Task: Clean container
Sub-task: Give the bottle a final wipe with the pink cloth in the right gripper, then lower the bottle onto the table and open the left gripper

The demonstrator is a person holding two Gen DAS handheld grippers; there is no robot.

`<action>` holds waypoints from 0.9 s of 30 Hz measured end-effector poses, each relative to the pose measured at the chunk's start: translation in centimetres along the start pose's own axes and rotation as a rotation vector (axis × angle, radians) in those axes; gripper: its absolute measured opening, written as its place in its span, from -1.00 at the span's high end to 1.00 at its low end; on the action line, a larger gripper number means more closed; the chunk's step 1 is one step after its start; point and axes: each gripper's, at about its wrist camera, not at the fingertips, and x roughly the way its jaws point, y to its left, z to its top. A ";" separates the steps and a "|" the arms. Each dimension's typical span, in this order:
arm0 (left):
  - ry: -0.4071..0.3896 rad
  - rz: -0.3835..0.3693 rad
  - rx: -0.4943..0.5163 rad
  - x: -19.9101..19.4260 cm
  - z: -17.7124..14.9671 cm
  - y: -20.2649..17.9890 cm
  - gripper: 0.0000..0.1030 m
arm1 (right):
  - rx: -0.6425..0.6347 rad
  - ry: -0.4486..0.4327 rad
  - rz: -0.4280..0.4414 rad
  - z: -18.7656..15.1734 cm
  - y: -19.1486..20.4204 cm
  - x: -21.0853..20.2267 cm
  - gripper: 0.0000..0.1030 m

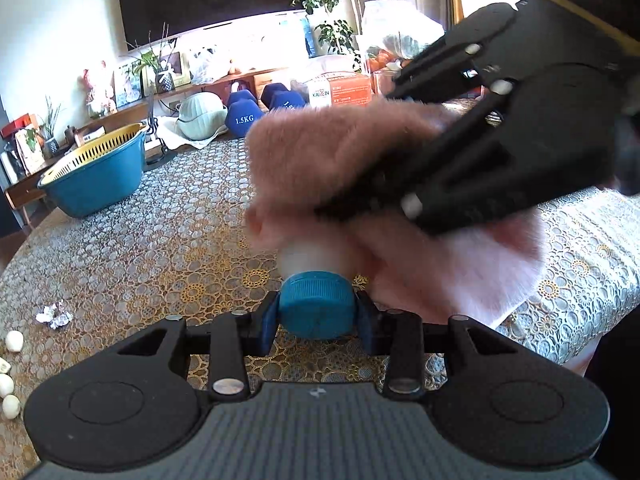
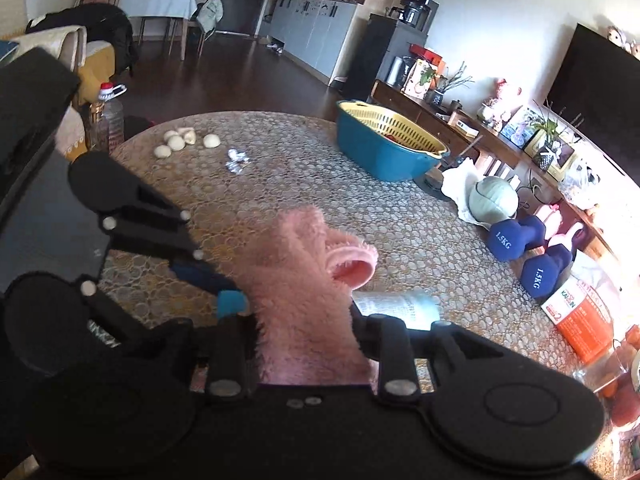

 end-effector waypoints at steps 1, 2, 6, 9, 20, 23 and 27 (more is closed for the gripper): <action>0.000 0.000 0.002 0.0 0.0 0.0 0.25 | -0.006 0.009 -0.032 0.1 -0.4 0.3 0.47; 0.000 -0.001 0.001 0.0 0.0 0.0 0.25 | -0.009 0.018 -0.059 0.1 -1.0 0.6 0.47; 0.003 -0.018 -0.022 0.0 0.0 0.4 0.25 | 0.058 0.054 -0.114 -0.5 -4.0 1.8 0.47; 0.007 -0.024 -0.035 0.1 0.0 0.8 0.25 | 0.106 0.080 -0.143 -1.1 -6.0 2.6 0.47; 0.028 0.001 -0.063 0.3 -0.5 1.7 0.26 | 0.133 0.140 -0.166 -2.9 -7.0 5.3 0.48; 0.032 0.001 -0.074 0.3 -0.4 1.8 0.25 | 0.153 0.140 -0.171 -2.9 -7.3 5.1 0.49; 0.033 0.013 -0.075 0.2 -0.3 1.6 0.25 | 0.162 0.125 -0.181 -2.7 -7.5 4.4 0.49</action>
